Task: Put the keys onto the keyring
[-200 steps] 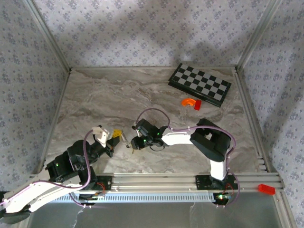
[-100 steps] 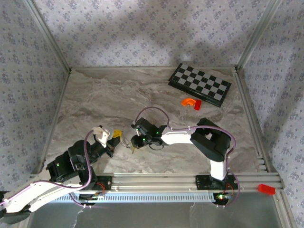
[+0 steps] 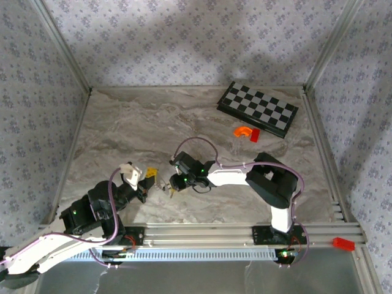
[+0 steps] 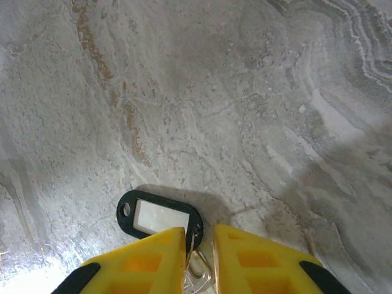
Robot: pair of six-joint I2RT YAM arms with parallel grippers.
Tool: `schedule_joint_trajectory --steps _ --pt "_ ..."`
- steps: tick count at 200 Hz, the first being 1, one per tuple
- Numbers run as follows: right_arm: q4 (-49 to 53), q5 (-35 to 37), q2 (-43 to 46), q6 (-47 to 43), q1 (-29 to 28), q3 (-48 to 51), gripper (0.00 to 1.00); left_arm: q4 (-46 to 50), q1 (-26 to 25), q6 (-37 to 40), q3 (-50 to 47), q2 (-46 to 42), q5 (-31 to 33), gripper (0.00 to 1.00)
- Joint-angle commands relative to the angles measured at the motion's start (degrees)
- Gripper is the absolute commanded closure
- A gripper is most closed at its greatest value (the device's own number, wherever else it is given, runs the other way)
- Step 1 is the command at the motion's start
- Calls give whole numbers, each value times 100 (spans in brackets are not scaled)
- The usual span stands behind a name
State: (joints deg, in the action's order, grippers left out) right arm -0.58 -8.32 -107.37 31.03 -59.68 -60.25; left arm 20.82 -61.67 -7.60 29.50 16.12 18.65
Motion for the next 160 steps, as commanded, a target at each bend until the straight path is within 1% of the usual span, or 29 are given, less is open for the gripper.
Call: schedule_joint_trajectory --steps 1,60,79,112,135,160 --pt "137 50 -57 -95 -68 -145 80 -280 -38 4 39 -60 -81 100" --pt "143 49 -95 -128 -78 -145 86 -298 -38 12 30 -47 -72 100" --pt "165 51 -100 -147 -68 -153 90 -289 -38 10 21 -37 -65 100" --pt "240 74 -33 -170 -26 -80 95 -321 -33 29 2 -38 -54 100" --pt "414 282 185 -311 33 18 100 -337 -38 39 1 -21 -63 100" --pt "864 634 518 -633 55 130 100 -348 -32 39 -3 34 -74 100"
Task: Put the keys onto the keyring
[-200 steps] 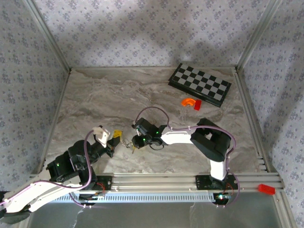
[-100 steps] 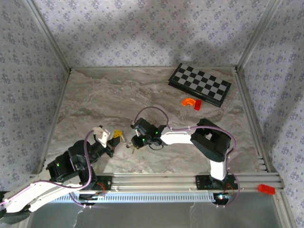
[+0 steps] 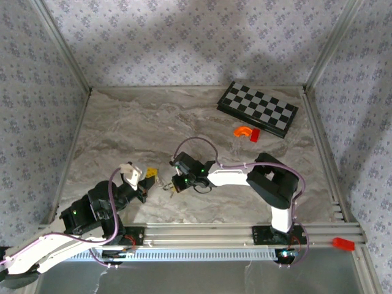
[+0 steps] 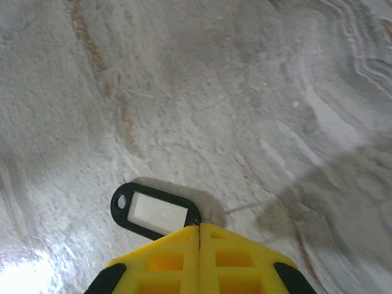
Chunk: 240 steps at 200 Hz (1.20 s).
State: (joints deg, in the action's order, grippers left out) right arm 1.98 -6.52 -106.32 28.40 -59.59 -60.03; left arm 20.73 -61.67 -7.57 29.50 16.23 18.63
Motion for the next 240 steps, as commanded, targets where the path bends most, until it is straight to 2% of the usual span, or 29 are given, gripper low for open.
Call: schedule_joint_trajectory --steps 1,38,106,151,193,240 --pt "632 474 429 -379 45 120 100 -340 -35 37 -4 22 -76 100" --pt "1671 880 983 -677 63 228 100 -396 -38 28 -97 77 -79 100" --pt "3122 455 1771 -823 437 678 100 -568 -38 143 -145 163 -193 100" --pt "3704 166 1435 -877 484 673 100 -785 -38 209 -277 147 -325 100" --pt "4609 303 996 -1098 489 282 100 -834 -38 224 -302 139 -439 100" --pt "4638 64 766 -1169 563 199 100 -842 -38 250 -305 135 -445 100"
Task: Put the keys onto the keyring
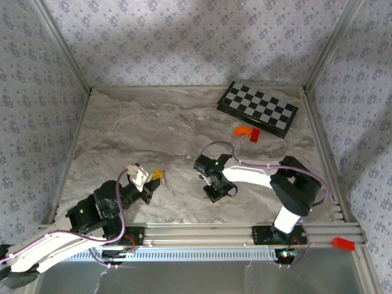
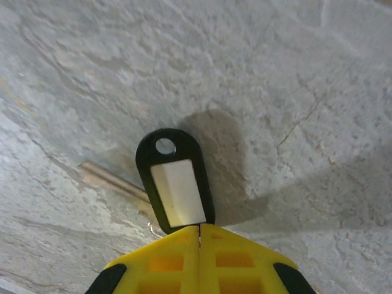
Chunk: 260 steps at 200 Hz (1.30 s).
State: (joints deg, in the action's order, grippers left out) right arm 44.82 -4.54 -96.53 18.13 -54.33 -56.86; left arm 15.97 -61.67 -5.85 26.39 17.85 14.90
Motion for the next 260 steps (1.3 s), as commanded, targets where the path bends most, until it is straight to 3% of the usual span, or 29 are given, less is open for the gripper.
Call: schedule_joint_trajectory --steps 1,55,148,188,260 --pt "353 -135 -219 -142 41 -125 100 -366 -38 80 6 -27 -73 100" --pt "279 -8 -108 -46 37 -106 100 -393 -38 46 -2 33 -159 100" --pt "-418 -241 1224 1222 147 821 60 -445 -34 39 -28 36 -230 100" --pt "-1370 -688 1634 1684 234 1462 58 -454 -38 43 -23 45 -248 100" --pt "-1363 -337 1471 1456 21 1423 67 -445 -38 37 -18 65 -259 100"
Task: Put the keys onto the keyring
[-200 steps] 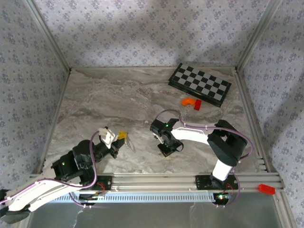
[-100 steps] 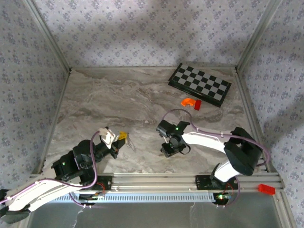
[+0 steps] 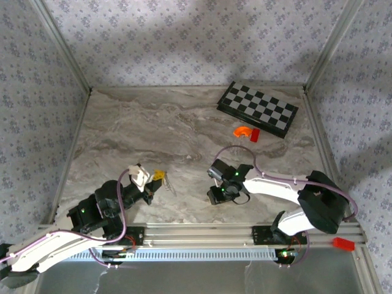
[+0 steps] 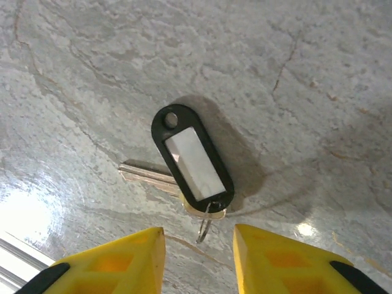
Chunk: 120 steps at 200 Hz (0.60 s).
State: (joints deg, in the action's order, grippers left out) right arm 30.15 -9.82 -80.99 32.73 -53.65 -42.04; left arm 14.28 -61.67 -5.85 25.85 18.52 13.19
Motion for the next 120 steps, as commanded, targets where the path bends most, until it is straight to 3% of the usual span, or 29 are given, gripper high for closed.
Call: schedule_joint_trajectory --steps 1,120 --pt "105 196 -88 -8 -48 -59 67 -281 -38 38 36 -1 -89 100" --pt "357 593 -375 -345 -322 -366 86 -277 -38 32 44 29 -111 100"
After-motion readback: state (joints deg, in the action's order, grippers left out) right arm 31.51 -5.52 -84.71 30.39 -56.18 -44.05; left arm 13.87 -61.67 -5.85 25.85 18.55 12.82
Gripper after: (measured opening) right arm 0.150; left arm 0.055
